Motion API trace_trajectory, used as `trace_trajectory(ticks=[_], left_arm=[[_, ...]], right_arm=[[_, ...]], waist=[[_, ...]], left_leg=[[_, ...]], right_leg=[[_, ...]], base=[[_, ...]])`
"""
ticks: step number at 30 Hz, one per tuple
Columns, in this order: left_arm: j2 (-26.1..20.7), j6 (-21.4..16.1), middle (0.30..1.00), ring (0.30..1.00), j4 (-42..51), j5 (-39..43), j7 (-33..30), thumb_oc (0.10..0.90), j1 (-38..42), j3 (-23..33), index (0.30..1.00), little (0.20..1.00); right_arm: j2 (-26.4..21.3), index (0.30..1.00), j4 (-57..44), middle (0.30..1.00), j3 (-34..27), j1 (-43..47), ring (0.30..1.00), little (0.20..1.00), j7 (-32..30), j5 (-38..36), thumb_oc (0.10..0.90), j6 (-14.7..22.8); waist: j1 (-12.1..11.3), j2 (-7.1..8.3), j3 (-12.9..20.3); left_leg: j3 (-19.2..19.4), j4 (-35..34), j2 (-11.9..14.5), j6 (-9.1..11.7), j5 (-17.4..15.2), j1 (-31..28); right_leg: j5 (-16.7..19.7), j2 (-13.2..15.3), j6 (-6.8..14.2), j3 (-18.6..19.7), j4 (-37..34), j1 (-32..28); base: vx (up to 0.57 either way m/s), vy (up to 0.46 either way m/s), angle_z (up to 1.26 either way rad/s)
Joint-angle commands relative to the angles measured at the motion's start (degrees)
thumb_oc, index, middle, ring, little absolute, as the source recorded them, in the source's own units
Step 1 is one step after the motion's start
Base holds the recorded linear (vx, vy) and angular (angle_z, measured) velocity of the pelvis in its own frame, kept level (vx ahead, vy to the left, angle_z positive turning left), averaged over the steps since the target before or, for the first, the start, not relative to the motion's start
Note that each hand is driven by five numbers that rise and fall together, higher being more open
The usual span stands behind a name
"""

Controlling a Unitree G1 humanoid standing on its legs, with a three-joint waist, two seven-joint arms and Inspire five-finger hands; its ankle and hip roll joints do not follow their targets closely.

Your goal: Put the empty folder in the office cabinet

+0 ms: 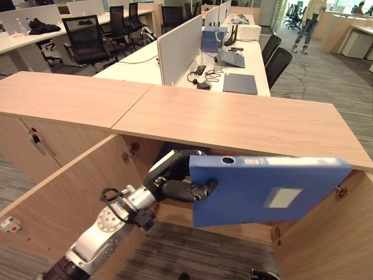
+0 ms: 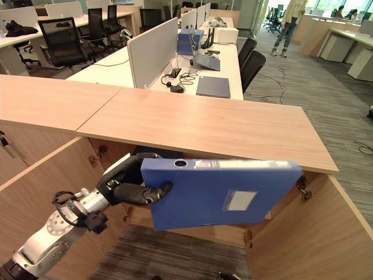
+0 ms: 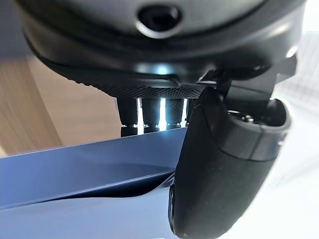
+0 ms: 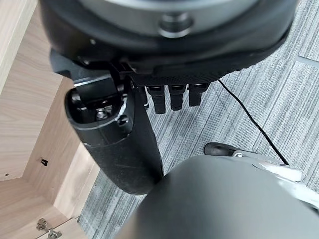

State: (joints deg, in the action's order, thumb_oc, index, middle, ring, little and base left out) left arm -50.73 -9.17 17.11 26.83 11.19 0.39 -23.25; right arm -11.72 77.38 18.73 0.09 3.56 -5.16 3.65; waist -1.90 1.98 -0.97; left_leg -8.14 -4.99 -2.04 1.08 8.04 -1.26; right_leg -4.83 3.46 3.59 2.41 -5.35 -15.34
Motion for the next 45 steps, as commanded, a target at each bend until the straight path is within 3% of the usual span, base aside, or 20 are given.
trace_trajectory(ticks=[1, 4, 6, 9, 11, 12, 13, 14, 15, 21, 34, 38, 45], left_arm=[[-4.5, -6.4, 0.3, 0.3, 2.1, -22.7, -2.8, 0.4, 6.7, 6.0, 0.3, 0.3], [-6.7, -6.5, 0.3, 0.3, -0.7, -27.8, -1.6, 0.4, 6.7, 4.2, 0.3, 0.3], [-5.5, -6.2, 0.3, 0.3, -4.3, -31.7, -4.0, 0.4, 7.6, 1.4, 0.3, 0.3], [-4.3, -6.9, 0.3, 0.3, -5.5, -34.0, -4.8, 0.4, 4.2, 3.1, 0.3, 0.3], [-3.3, -6.4, 0.3, 0.3, -8.1, -36.9, -6.1, 0.4, 1.7, 5.3, 0.3, 0.3], [-3.1, -6.4, 0.3, 0.3, -8.1, -36.9, -6.2, 0.4, 1.4, 5.4, 0.3, 0.3], [-1.9, -6.3, 0.3, 0.3, -9.6, -38.3, -6.9, 0.4, -1.0, 7.9, 0.3, 0.3], [-1.8, -6.3, 0.3, 0.3, -9.5, -38.4, -6.9, 0.4, -1.2, 8.0, 0.3, 0.3], [-0.2, -6.4, 0.3, 0.3, -10.5, -39.7, -7.7, 0.4, -2.4, 9.1, 0.3, 0.3], [2.4, -6.7, 0.3, 0.3, -12.4, -42.2, -9.4, 0.4, -3.0, 10.9, 0.3, 0.3], [4.2, -7.0, 0.3, 0.3, -12.6, -45.1, -10.9, 0.4, -1.7, 10.6, 0.3, 0.3], [4.6, -7.3, 0.3, 0.3, -9.6, -40.1, -10.8, 0.4, -1.7, 11.3, 0.3, 0.3], [2.4, -8.4, 0.3, 0.3, -3.7, -27.0, -6.3, 0.4, 1.1, 7.2, 0.3, 0.3]], right_arm=[[-1.6, 0.9, 0.4, 0.9, 0.7, 1.8, 0.9, 0.9, 0.7, 0.5, 0.8, -0.1], [-3.1, 0.9, -4.1, 0.9, 1.5, 5.3, 0.9, 0.9, 0.1, -0.2, 0.8, 0.0], [-2.0, 0.9, -7.4, 0.9, 2.9, 8.4, 0.9, 0.9, -2.1, -0.4, 0.8, 1.1], [-2.9, 0.9, -11.2, 0.9, 2.8, 6.7, 0.9, 0.9, -3.5, 0.2, 0.8, 1.8], [-6.2, 0.9, -26.1, 0.9, 4.6, 6.6, 0.9, 0.9, -3.1, 3.4, 0.8, 2.2], [-6.5, 0.9, -26.8, 0.9, 4.7, 6.2, 0.9, 0.9, -3.0, 3.5, 0.8, 1.8], [-10.5, 0.9, -39.1, 0.9, 4.2, 4.1, 0.9, 0.9, -2.3, 6.2, 0.8, 2.3], [-10.7, 0.9, -39.6, 0.9, 4.2, 3.8, 0.9, 0.9, -2.2, 6.2, 0.8, 2.1], [-13.4, 0.9, -46.2, 0.9, 3.3, 2.2, 0.9, 0.9, -2.1, 8.3, 0.8, 2.8], [-16.0, 0.9, -57.1, 0.9, 3.8, 0.7, 0.9, 0.9, 1.1, 8.7, 0.8, 4.7], [-15.6, 0.9, -63.5, 0.9, 10.7, 2.2, 0.9, 0.9, 5.4, 8.5, 0.8, 6.0], [-14.6, 0.9, -62.9, 0.9, 11.6, 3.2, 0.9, 0.9, 4.6, 8.4, 0.8, 5.9], [-14.9, 0.9, -61.9, 0.9, 12.0, 7.5, 0.9, 0.9, 2.1, 11.1, 0.8, 5.6]], waist=[[-1.0, 0.92, -1.1], [-1.3, 0.8, -1.0], [-1.8, 0.43, -1.1], [-1.8, -0.03, -1.2], [-1.6, 0.17, -1.3], [-1.5, 0.0, -1.3], [-1.3, 0.21, -1.4], [-1.2, 0.1, -1.3], [-1.1, 0.13, -1.3], [-1.0, 0.14, -1.4], [-1.2, 0.15, -1.7], [-1.3, 0.0, -1.7], [-1.1, -0.31, -1.3]], left_leg=[[-1.9, 0.0, 1.1, -0.4, -8.1, -2.7], [-1.8, 0.0, 1.2, -0.5, -8.0, -2.6], [-1.6, 0.0, 1.2, -0.6, -8.0, -2.6], [-1.4, 0.0, 1.2, -0.7, -8.2, -2.7], [-1.2, 0.0, 1.1, -0.8, -8.2, -2.7], [-1.2, 0.0, 1.1, -0.8, -8.2, -2.7], [-1.1, 0.0, 1.2, -0.8, -8.2, -2.7], [-1.1, 0.0, 1.2, -0.8, -8.2, -2.8], [-1.2, 0.0, 1.1, -0.9, -8.2, -2.8], [-1.3, 0.0, 1.2, -0.9, -8.1, -2.5], [-1.3, 0.0, 1.2, -0.7, -8.0, -2.1], [-1.4, 0.0, 1.2, -0.7, -7.9, -2.0], [-1.2, 0.0, 1.2, -0.8, -7.8, -1.9]], right_leg=[[-1.1, 1.5, 2.7, -5.7, 1.3, 3.1], [-1.2, 1.6, 2.7, -5.8, 1.2, 3.2], [-1.1, 1.7, 2.8, -5.8, 1.2, 3.3], [-1.2, 1.9, 2.8, -5.7, 1.2, 3.4], [-1.3, 1.9, 2.7, -5.7, 1.2, 3.4], [-1.3, 1.9, 2.7, -5.7, 1.2, 3.4], [-1.4, 2.0, 2.6, -5.7, 1.1, 3.4], [-1.4, 2.0, 2.6, -5.7, 1.1, 3.3], [-1.5, 2.0, 2.6, -5.8, 1.1, 3.3], [-1.6, 2.0, 2.5, -6.1, 1.1, 3.5], [-1.8, 2.1, 2.3, -6.5, 1.0, 3.6], [-1.7, 2.2, 2.3, -6.6, 1.0, 3.6], [-1.6, 2.4, 2.6, -6.8, 1.0, 3.7]], base=[[0.0, 0.0, 0.0], [0.0, 0.0, 0.0], [0.0, 0.0, 0.0], [0.0, 0.021, -0.06], [0.0, 0.005, -0.09], [0.0, -0.003, -0.08], [0.0, -0.002, -0.06], [0.01, -0.007, -0.05], [0.0, 0.0, 0.0], [0.0, 0.0, 0.0], [0.0, 0.0, 0.0], [0.0, 0.0, 0.0], [0.0, 0.0, 0.0]])
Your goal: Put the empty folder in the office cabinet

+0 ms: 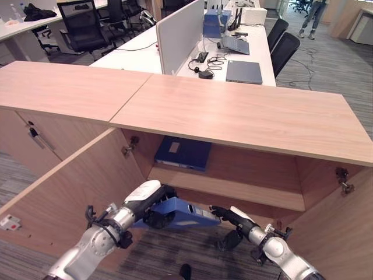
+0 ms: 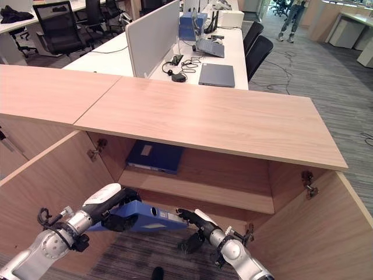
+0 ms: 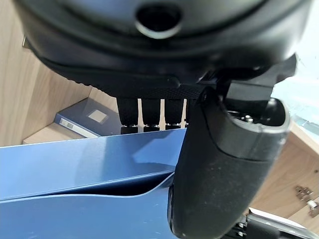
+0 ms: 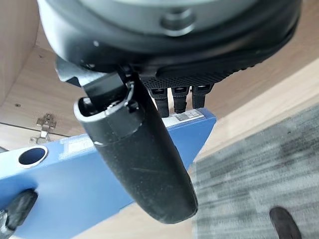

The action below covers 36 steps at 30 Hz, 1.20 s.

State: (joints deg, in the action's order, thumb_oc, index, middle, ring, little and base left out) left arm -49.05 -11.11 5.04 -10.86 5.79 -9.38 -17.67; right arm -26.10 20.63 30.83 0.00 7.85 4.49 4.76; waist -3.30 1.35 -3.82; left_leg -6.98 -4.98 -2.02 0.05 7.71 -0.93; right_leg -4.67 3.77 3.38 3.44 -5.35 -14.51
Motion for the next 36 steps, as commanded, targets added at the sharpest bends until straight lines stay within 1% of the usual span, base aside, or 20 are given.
trace_trajectory(ticks=[1, 4, 5, 7, 8, 10, 12, 14, 15, 18, 23, 24, 25, 26, 27, 28, 31, 34, 36], left_arm=[[0.1, -6.3, 0.3, 0.3, 9.4, 12.6, 0.0, 0.4, 11.2, 1.0, 0.3, 0.3], [-0.8, -6.3, 0.3, 0.3, 10.8, 17.0, 1.4, 0.4, 12.4, -0.7, 0.3, 0.3], [-0.9, -6.3, 0.3, 0.3, 10.8, 17.1, 1.4, 0.4, 12.4, -0.7, 0.3, 0.3], [-1.2, -6.3, 0.3, 0.3, 11.7, 20.4, 2.2, 0.4, 13.3, -1.8, 0.3, 0.3], [-1.4, -6.2, 0.3, 0.3, 12.1, 23.5, 3.2, 0.4, 14.1, -3.1, 0.3, 0.3], [-1.4, -6.2, 0.3, 0.3, 12.0, 23.6, 3.2, 0.4, 14.2, -3.2, 0.3, 0.3], [-2.4, -5.3, 0.3, 0.3, 11.9, 31.6, 6.1, 0.4, 15.7, -6.2, 0.3, 0.3], [-2.9, -5.1, 0.3, 0.3, 11.6, 32.5, 6.4, 0.4, 16.2, -6.9, 0.3, 0.3], [-3.9, -5.1, 0.3, 0.3, 11.6, 33.7, 7.0, 0.4, 16.5, -7.6, 0.3, 0.3], [-4.7, -5.0, 0.3, 0.3, 10.8, 35.0, 7.5, 0.4, 16.9, -8.7, 0.3, 0.3], [-4.9, -4.9, 0.3, 0.3, 10.6, 37.4, 8.0, 0.4, 17.8, -9.9, 0.3, 0.3], [-4.9, -4.9, 0.3, 0.3, 10.6, 37.4, 8.0, 0.4, 17.8, -9.9, 0.3, 0.3], [-4.6, -5.0, 0.3, 0.3, 11.0, 38.1, 8.0, 0.4, 18.5, -10.1, 0.3, 0.3], [-4.1, -5.0, 0.3, 0.3, 11.1, 38.9, 8.2, 0.4, 19.2, -10.4, 0.3, 0.3], [-4.1, -5.0, 0.3, 0.3, 11.1, 39.0, 8.2, 0.4, 19.2, -10.4, 0.3, 0.3], [-2.7, -5.2, 0.3, 0.3, 11.0, 41.0, 8.2, 0.4, 20.3, -11.0, 0.3, 0.3], [-0.9, -4.6, 0.3, 0.3, 10.8, 44.5, 9.2, 0.4, 21.1, -11.9, 0.3, 0.3], [0.0, -3.7, 0.3, 0.3, 10.6, 47.4, 9.9, 0.4, 21.4, -12.5, 0.3, 0.3], [0.1, -3.5, 0.3, 0.3, 10.4, 48.3, 10.6, 0.4, 21.8, -13.4, 0.3, 0.3]], right_arm=[[-0.9, 0.9, -5.6, 0.9, -0.2, 8.1, 0.9, 0.9, -2.4, 1.8, 0.8, 4.5], [-1.2, 0.9, -6.2, 0.9, 0.1, 8.9, 0.9, 0.9, -3.0, 2.4, 0.8, 4.6], [-1.1, 0.9, -6.2, 0.9, 0.1, 8.9, 0.9, 0.9, -3.0, 2.4, 0.8, 4.6], [-1.2, 0.9, -6.5, 0.9, 0.8, 9.5, 0.9, 0.9, -3.1, 3.1, 0.8, 4.7], [-1.3, 0.9, -6.7, 0.9, 1.7, 9.8, 0.9, 0.9, -3.1, 3.7, 0.8, 4.8], [-1.3, 0.9, -6.6, 0.9, 1.7, 9.9, 0.9, 0.9, -3.1, 3.8, 0.8, 4.9], [-2.1, 0.9, -8.8, 0.9, 3.2, 11.2, 0.9, 0.9, -2.4, 4.4, 0.8, 5.2], [-2.5, 0.9, -9.2, 0.9, 3.4, 11.7, 0.9, 0.9, -2.5, 4.4, 0.8, 5.4], [-3.4, 0.9, -10.8, 0.9, 3.5, 12.5, 0.9, 0.9, -2.4, 4.3, 0.8, 5.6], [-4.8, 0.9, -12.4, 0.9, 3.2, 14.3, 0.9, 0.9, -2.8, 3.5, 0.8, 6.1], [-4.8, 0.9, -12.5, 0.9, 4.0, 16.4, 0.9, 0.9, -2.1, -0.5, 0.8, 6.3], [-4.8, 0.502, -12.5, 0.502, 4.0, 16.4, 0.502, 0.502, -2.1, -0.5, 0.535, 6.3], [-4.3, 0.3, -12.3, 0.3, 4.8, 16.3, 0.3, 0.3, -1.4, -2.5, 0.4, 6.2], [-3.6, 0.3, -11.9, 0.3, 5.5, 16.1, 0.3, 0.3, -0.4, -4.9, 0.4, 6.0], [-3.7, 0.3, -11.9, 0.3, 5.5, 16.1, 0.3, 0.3, -0.3, -4.9, 0.4, 6.0], [-1.9, 0.3, -10.9, 0.3, 6.4, 14.5, 0.3, 0.3, 1.3, -10.7, 0.4, 6.0], [1.8, 0.3, -6.9, 0.3, 7.6, 11.7, 0.3, 0.3, 3.0, -18.4, 0.4, 4.8], [6.2, 0.3, -2.4, 0.3, 8.6, 9.2, 0.3, 0.3, 5.5, -30.1, 0.4, 3.0], [8.1, 0.3, -1.0, 0.3, 9.6, 8.3, 0.3, 0.3, 7.7, -37.2, 0.4, 1.5]], waist=[[0.3, 0.3, 1.6], [0.4, 0.26, 1.7], [0.4, 0.27, 1.7], [0.4, 0.24, 1.8], [0.5, 0.13, 2.0], [0.5, 0.14, 2.0], [0.6, 0.11, 2.1], [0.6, 0.06, 2.1], [0.5, 0.07, 2.2], [0.4, 0.11, 2.3], [0.1, 0.32, 2.4], [0.1, 0.32, 2.4], [0.1, 0.4, 2.4], [0.1, 0.5, 2.4], [0.1, 0.51, 2.4], [0.1, 0.59, 2.4], [0.3, 0.61, 2.3], [0.3, 0.64, 2.1], [0.0, 0.84, 2.0]], left_leg=[[-2.3, 0.0, 1.2, 0.3, -7.4, -2.3], [-2.2, 0.0, 1.2, 0.3, -7.4, -2.3], [-2.2, 0.0, 1.1, 0.3, -7.4, -2.3], [-2.2, 0.0, 1.1, 0.2, -7.4, -2.3], [-2.2, 0.0, 1.2, 0.3, -7.4, -2.3], [-2.2, 0.0, 1.2, 0.3, -7.4, -2.3], [-2.1, 0.0, 1.1, 0.4, -7.4, -2.2], [-2.1, 0.0, 1.1, 0.5, -7.3, -2.2], [-2.1, 0.0, 1.2, 0.5, -7.4, -2.3], [-2.1, 0.0, 1.2, 0.5, -7.3, -2.4], [-1.9, 0.0, 1.3, 0.6, -7.3, -2.3], [-1.9, 0.0, 1.3, 0.6, -7.3, -2.3], [-1.9, 0.0, 1.3, 0.6, -7.3, -2.3], [-2.0, 0.0, 1.2, 0.6, -7.3, -2.3], [-2.0, 0.0, 1.2, 0.6, -7.3, -2.3], [-2.0, 0.0, 1.3, 0.7, -7.3, -2.3], [-1.9, 0.0, 1.3, 0.8, -7.3, -2.3], [-1.7, 0.0, 1.3, 0.9, -7.3, -2.3], [-1.6, 0.0, 1.2, 1.0, -7.6, -2.6]], right_leg=[[-1.7, 2.1, 2.8, -7.8, 1.0, 2.9], [-1.7, 2.2, 2.9, -7.9, 1.1, 2.9], [-1.7, 2.2, 2.9, -7.9, 1.1, 2.9], [-1.6, 2.2, 3.0, -7.9, 1.1, 2.9], [-1.7, 2.2, 3.0, -7.9, 1.1, 2.9], [-1.7, 2.2, 3.0, -7.9, 1.1, 3.0], [-1.6, 2.3, 3.1, -7.9, 1.0, 2.9], [-1.5, 2.3, 3.1, -7.9, 1.0, 2.9], [-1.5, 2.3, 3.2, -7.9, 1.0, 3.0], [-1.4, 2.4, 3.3, -8.0, 1.1, 3.0], [-1.3, 2.4, 3.3, -8.0, 1.3, 3.1], [-1.3, 2.4, 3.3, -8.0, 1.3, 3.1], [-1.3, 2.4, 3.2, -8.0, 1.3, 3.1], [-1.3, 2.4, 3.2, -8.0, 1.3, 3.1], [-1.3, 2.4, 3.2, -8.0, 1.3, 3.1], [-1.4, 2.4, 3.2, -8.1, 1.3, 3.0], [-1.4, 2.4, 3.3, -8.0, 1.3, 3.1], [-1.2, 2.4, 3.3, -7.9, 1.3, 3.2], [-1.4, 2.5, 3.3, -7.7, 1.3, 3.0]], base=[[0.0, 0.0, 0.0], [0.0, 0.0, 0.0], [0.0, 0.0, 0.0], [0.0, 0.0, 0.0], [0.0, 0.0, 0.0], [0.0, 0.0, 0.0], [0.0, 0.0, 0.0], [0.0, 0.0, 0.0], [0.0, 0.0, 0.0], [0.0, 0.0, 0.0], [0.0, 0.0, 0.0], [0.0, 0.0, 0.0], [0.0, 0.0, 0.0], [0.0, 0.0, 0.0], [0.0, 0.0, 0.0], [0.0, 0.0, 0.0], [0.0, 0.0, 0.0], [0.0, 0.0, 0.0], [0.0, 0.0, 0.0]])
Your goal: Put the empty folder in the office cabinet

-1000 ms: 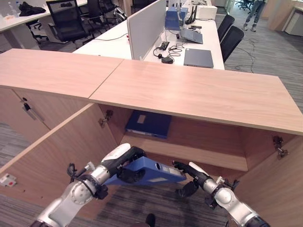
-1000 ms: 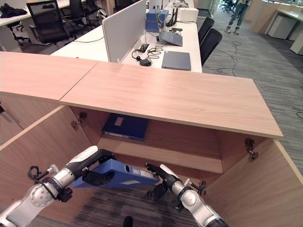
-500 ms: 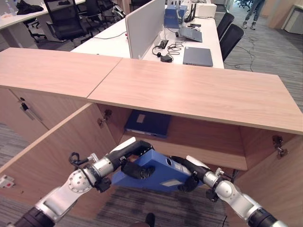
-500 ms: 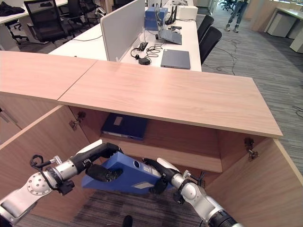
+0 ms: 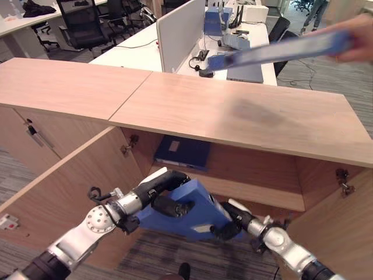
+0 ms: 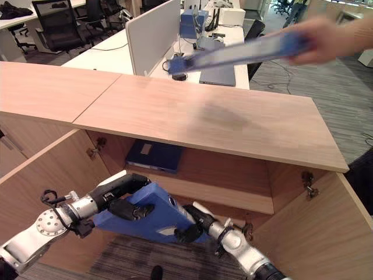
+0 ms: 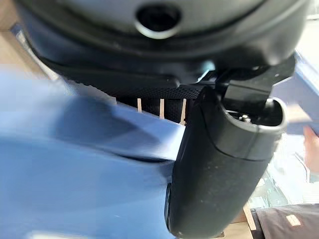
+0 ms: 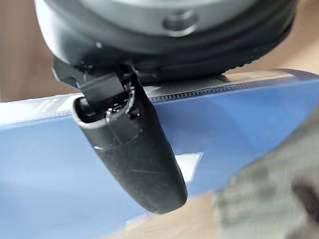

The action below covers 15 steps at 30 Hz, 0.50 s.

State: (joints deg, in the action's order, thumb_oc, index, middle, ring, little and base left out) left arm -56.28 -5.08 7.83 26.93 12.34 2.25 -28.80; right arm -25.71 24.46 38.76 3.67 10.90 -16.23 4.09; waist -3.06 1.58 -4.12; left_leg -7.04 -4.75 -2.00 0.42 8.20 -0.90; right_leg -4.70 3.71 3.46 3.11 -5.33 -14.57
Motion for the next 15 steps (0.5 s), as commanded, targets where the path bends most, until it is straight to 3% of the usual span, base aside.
trace_trajectory(ticks=[1, 8, 15], left_arm=[[7.4, -9.4, 0.3, 0.3, 7.5, 10.8, 4.5, 0.4, 10.2, -2.7, 0.3, 0.3], [7.7, -9.1, 0.3, 0.3, 6.2, 12.4, 6.7, 0.4, 12.6, -6.0, 0.3, 0.3], [8.0, -8.8, 0.3, 0.3, 5.1, 12.2, 7.6, 0.4, 12.3, -6.0, 0.3, 0.3]], right_arm=[[8.2, 0.3, -4.4, 0.3, 2.2, 4.4, 0.3, 0.3, 5.6, -19.1, 0.4, 1.6], [10.7, 0.3, -2.0, 0.3, 6.1, 3.9, 0.3, 0.3, 9.8, -33.8, 0.4, -2.4], [10.0, 0.3, -1.4, 0.3, 6.1, 2.9, 0.3, 0.3, 10.3, -33.3, 0.4, -2.9]], waist=[[-0.3, 0.67, 2.3], [-1.3, 1.25, 1.9], [-1.3, 1.3, 2.0]], left_leg=[[-1.5, -0.2, 1.2, 0.7, -8.1, -2.7], [-1.6, -0.2, 1.2, 0.9, -7.9, -2.5], [-1.6, -0.2, 1.2, 0.9, -7.9, -2.4]], right_leg=[[-1.4, 2.5, 3.2, -7.3, 1.3, 3.0], [-1.4, 2.5, 3.2, -7.5, 1.5, 3.1], [-1.5, 2.7, 3.3, -7.8, 1.7, 3.3]], base=[[0.0, 0.0, 0.0], [0.0, 0.0, 0.0], [0.0, 0.0, 0.0]])
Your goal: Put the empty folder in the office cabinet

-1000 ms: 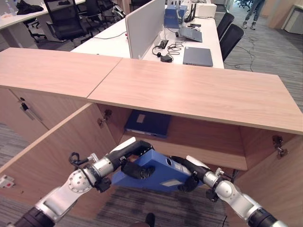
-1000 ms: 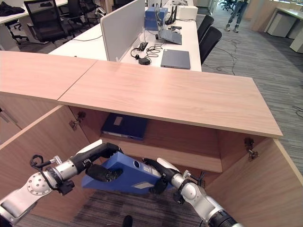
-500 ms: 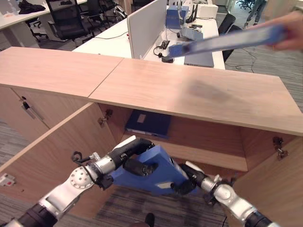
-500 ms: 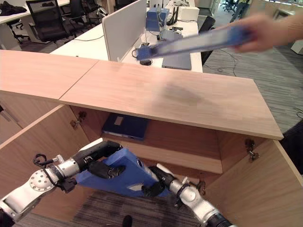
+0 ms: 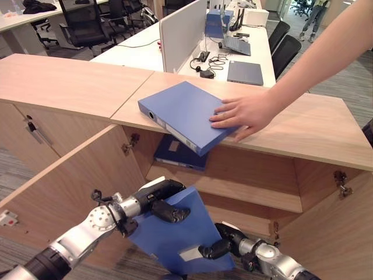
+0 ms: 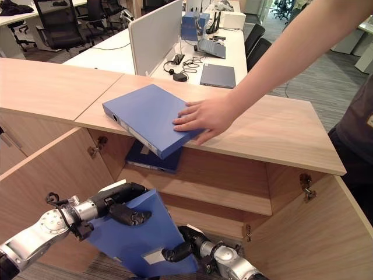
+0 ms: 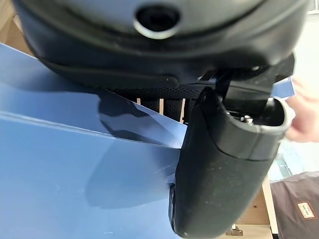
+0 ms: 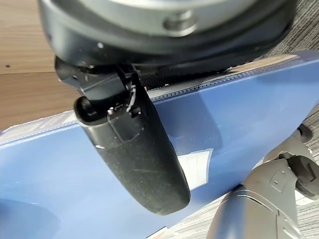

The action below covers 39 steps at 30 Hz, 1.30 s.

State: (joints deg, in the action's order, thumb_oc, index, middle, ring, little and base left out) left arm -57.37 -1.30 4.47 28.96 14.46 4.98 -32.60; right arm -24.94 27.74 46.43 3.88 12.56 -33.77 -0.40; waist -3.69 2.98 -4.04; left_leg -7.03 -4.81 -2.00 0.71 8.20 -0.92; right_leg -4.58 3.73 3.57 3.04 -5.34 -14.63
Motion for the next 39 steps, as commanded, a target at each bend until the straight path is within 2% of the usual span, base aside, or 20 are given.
trace_trajectory(ticks=[1, 2, 3, 6, 8, 14, 15, 16, 19, 20, 21, 22, 23, 24, 25, 27, 28, 32, 37, 39], left_arm=[[9.8, -12.4, 0.446, 0.446, 7.0, 10.2, 4.9, 0.497, 8.3, -1.6, 0.446, 0.446], [10.6, -11.9, 0.611, 0.611, 5.3, 10.3, 4.3, 0.607, 7.4, -1.0, 0.611, 0.611], [10.7, -11.9, 0.9, 0.9, 5.2, 10.3, 4.3, 0.8, 7.4, -1.1, 0.9, 0.9], [13.3, -9.1, 0.9, 0.9, -1.6, 14.1, 3.2, 0.8, 4.5, -0.3, 0.9, 0.9], [16.0, -5.0, 0.9, 0.9, -11.3, 18.2, 0.6, 0.8, 1.3, 2.1, 0.9, 0.9], [21.4, -2.2, 0.9, 0.9, -24.6, 19.5, -3.7, 0.8, -2.4, 8.9, 0.9, 0.9], [26.5, -1.2, 0.9, 0.9, -31.7, 21.2, -6.0, 0.8, -4.4, 13.9, 0.9, 0.9], [28.9, -1.0, 0.9, 0.9, -35.0, 21.5, -6.8, 0.8, -5.3, 16.4, 0.9, 0.9], [35.0, -0.5, 0.9, 0.9, -42.5, 23.5, -8.6, 0.8, -7.0, 23.0, 0.9, 0.9], [35.0, -0.5, 0.9, 0.9, -42.5, 23.5, -8.6, 0.8, -7.0, 23.0, 0.9, 0.9], [38.7, -0.1, 0.9, 0.9, -50.8, 25.3, -9.0, 0.8, -6.7, 27.9, 0.9, 0.9], [39.9, 0.1, 0.9, 0.9, -53.9, 25.6, -9.2, 0.8, -6.2, 29.7, 0.9, 0.9], [41.6, 0.1, 0.9, 0.9, -61.4, 26.2, -9.5, 0.8, -5.3, 33.5, 0.9, 0.9], [41.6, 0.1, 0.9, 0.9, -61.4, 26.2, -9.5, 0.8, -5.3, 33.5, 0.9, 0.9], [42.4, 0.6, 0.9, 0.9, -69.3, 26.3, -9.7, 0.8, -4.3, 36.8, 0.9, 0.9], [42.8, 0.5, 0.9, 0.9, -74.2, 25.3, -10.1, 0.8, -4.0, 39.1, 0.9, 0.9], [42.8, 0.5, 0.9, 0.9, -74.2, 25.3, -10.1, 0.8, -4.0, 39.1, 0.9, 0.9], [42.2, 1.7, 0.9, 0.9, -82.1, 16.7, -9.5, 0.8, -4.9, 40.5, 0.9, 0.9], [41.8, 2.3, 0.9, 0.9, -85.6, 10.0, -9.7, 0.8, -5.6, 40.6, 0.9, 0.9], [41.8, 2.6, 0.9, 0.9, -87.1, 4.1, -10.2, 0.8, -5.9, 39.5, 0.9, 0.9]], right_arm=[[8.9, 0.3, -4.1, 0.3, -2.3, 2.0, 0.3, 0.3, 8.3, -15.5, 0.4, 1.5], [8.7, 0.3, -3.3, 0.3, -2.9, 1.4, 0.3, 0.3, 8.0, -15.0, 0.4, 1.0], [8.7, 0.3, -3.3, 0.3, -2.9, 1.4, 0.3, 0.3, 8.0, -15.0, 0.4, 1.0], [7.5, 0.3, -2.0, 0.3, -5.2, -0.2, 0.3, 0.3, 6.9, -14.7, 0.4, 0.1], [5.2, 0.3, 0.1, 0.3, -8.7, -1.7, 0.3, 0.3, 5.3, -13.5, 0.4, -1.4], [3.3, 0.3, 3.3, 0.3, -16.3, -4.2, 0.3, 0.3, 3.1, -10.4, 0.4, -1.8], [3.2, 0.3, 5.4, 0.3, -20.2, -5.2, 0.3, 0.3, 1.7, -8.3, 0.4, -1.4], [3.4, 0.3, 6.9, 0.3, -22.2, -5.4, 0.3, 0.3, 0.7, -7.5, 0.4, -1.3], [4.1, 0.3, 11.0, 0.3, -28.2, -5.2, 0.3, 0.3, -1.7, -6.5, 0.4, -0.8], [4.1, 0.3, 11.0, 0.3, -28.2, -5.1, 0.3, 0.3, -1.7, -6.5, 0.4, -0.8], [5.0, 0.3, 13.4, 0.3, -32.5, -4.6, 0.3, 0.3, -3.3, -7.8, 0.4, -0.3], [5.4, 0.3, 14.1, 0.3, -34.1, -4.4, 0.3, 0.3, -3.8, -8.5, 0.4, -0.1], [6.3, 0.3, 15.4, 0.3, -37.3, -3.7, 0.3, 0.3, -5.0, -10.7, 0.4, 0.5], [6.3, 0.3, 15.4, 0.3, -37.3, -3.7, 0.3, 0.3, -5.0, -10.7, 0.4, 0.5], [7.6, 0.3, 16.0, 0.3, -40.1, -3.3, 0.3, 0.3, -5.8, -14.8, 0.4, 1.3], [9.1, 0.3, 16.9, 0.3, -42.6, -3.0, 0.3, 0.3, -6.2, -19.9, 0.4, 1.6], [9.1, 0.3, 16.9, 0.3, -42.6, -3.0, 0.3, 0.3, -6.2, -19.9, 0.4, 1.6], [12.4, 0.3, 14.4, 0.3, -45.8, -1.4, 0.3, 0.3, -5.8, -32.6, 0.4, 2.2], [14.8, 0.3, 11.2, 0.3, -47.0, 0.8, 0.3, 0.3, -5.6, -39.9, 0.4, 3.8], [15.3, 0.3, 9.1, 0.3, -47.0, 4.3, 0.3, 0.3, -6.1, -42.9, 0.4, 5.4]], waist=[[-0.6, -0.1, 2.0], [-0.5, -0.13, 2.0], [-0.5, -0.16, 2.1], [-0.2, -0.32, 2.0], [0.5, -0.71, 1.9], [1.6, -1.24, 2.0], [2.0, -1.46, 2.1], [2.2, -1.48, 2.1], [2.4, -1.56, 1.9], [2.4, -1.56, 1.9], [2.5, -1.63, 1.6], [2.5, -1.64, 1.5], [2.5, -1.64, 1.5], [2.5, -1.64, 1.4], [2.6, -1.66, 1.5], [2.7, -1.65, 1.5], [2.7, -1.65, 1.5], [2.7, -2.22, 1.6], [2.3, -2.67, 1.7], [1.7, -3.09, 1.2]], left_leg=[[-1.6, -0.2, 1.2, 0.6, -8.0, -2.4], [-1.5, -0.2, 1.3, 0.6, -7.9, -2.3], [-1.5, -0.2, 1.3, 0.6, -8.0, -2.3], [-1.5, -0.2, 1.3, 0.5, -7.9, -2.2], [-1.3, -0.2, 1.3, 0.5, -7.6, -2.0], [-0.9, -0.2, 1.5, 0.4, -7.5, -1.8], [-0.5, -0.2, 1.5, 0.3, -7.5, -1.6], [-0.5, -0.2, 1.5, 0.3, -7.5, -1.5], [-0.2, -0.2, 1.4, 0.1, -7.6, -1.1], [-0.2, -0.2, 1.4, 0.1, -7.6, -1.1], [0.0, -0.2, 1.3, 0.0, -7.6, -0.6], [0.0, -0.2, 1.3, 0.0, -7.6, -0.4], [0.2, -0.2, 1.1, -0.1, -7.7, 0.1], [0.2, -0.2, 1.1, -0.1, -7.7, 0.1], [0.3, -0.2, 0.8, -0.2, -7.8, 0.6], [0.4, -0.2, 0.5, -0.4, -7.9, 1.0], [0.4, -0.2, 0.5, -0.4, -7.9, 1.0], [1.0, -0.2, -0.5, -1.1, -8.1, 2.7], [1.7, -0.2, -1.3, -1.8, -8.1, 4.6], [2.3, -0.2, -2.0, -2.4, -8.2, 6.0]], right_leg=[[-1.6, 2.7, 3.2, -7.8, 1.8, 3.4], [-1.5, 2.7, 3.2, -7.8, 1.7, 3.4], [-1.5, 2.7, 3.2, -7.8, 1.7, 3.4], [-1.4, 2.7, 3.1, -7.7, 1.8, 3.6], [-1.0, 2.7, 3.1, -7.4, 1.9, 4.1], [-0.8, 2.7, 3.1, -7.1, 2.2, 4.8], [-0.8, 2.7, 3.1, -7.0, 2.3, 5.1], [-0.8, 2.7, 3.1, -6.9, 2.3, 5.2], [-0.7, 2.7, 3.1, -6.6, 2.1, 5.7], [-0.7, 2.7, 3.1, -6.5, 2.2, 5.7], [-0.7, 2.8, 3.1, -6.4, 2.0, 6.0], [-0.7, 2.9, 3.1, -6.3, 2.0, 6.3], [-0.6, 3.1, 3.2, -6.3, 1.6, 6.5], [-0.6, 3.1, 3.2, -6.3, 1.6, 6.5], [-0.5, 3.3, 3.3, -6.1, 1.3, 6.8], [-0.5, 3.5, 3.4, -6.0, 1.1, 7.2], [-0.5, 3.5, 3.4, -6.0, 1.1, 7.2], [0.0, 4.8, 4.1, -5.1, 1.0, 9.1], [0.7, 5.9, 4.7, -4.0, 1.3, 11.4], [1.3, 6.7, 5.2, -3.3, 1.6, 13.1]], base=[[0.0, 0.0, 0.0], [0.0, 0.0, 0.0], [0.0, 0.0, 0.0], [0.0, 0.0, 0.0], [0.0, 0.0, 0.0], [0.01, 0.009, -0.04], [0.02, 0.021, -0.08], [0.03, 0.027, -0.08], [0.02, 0.018, -0.06], [0.02, 0.022, -0.05], [0.02, 0.026, -0.07], [0.05, 0.045, -0.07], [0.03, 0.028, -0.05], [0.06, 0.048, -0.07], [0.05, 0.046, -0.03], [0.05, 0.05, -0.02], [0.03, 0.042, -0.02], [0.04, 0.095, -0.02], [0.03, 0.082, -0.2], [0.03, 0.155, -0.1]])
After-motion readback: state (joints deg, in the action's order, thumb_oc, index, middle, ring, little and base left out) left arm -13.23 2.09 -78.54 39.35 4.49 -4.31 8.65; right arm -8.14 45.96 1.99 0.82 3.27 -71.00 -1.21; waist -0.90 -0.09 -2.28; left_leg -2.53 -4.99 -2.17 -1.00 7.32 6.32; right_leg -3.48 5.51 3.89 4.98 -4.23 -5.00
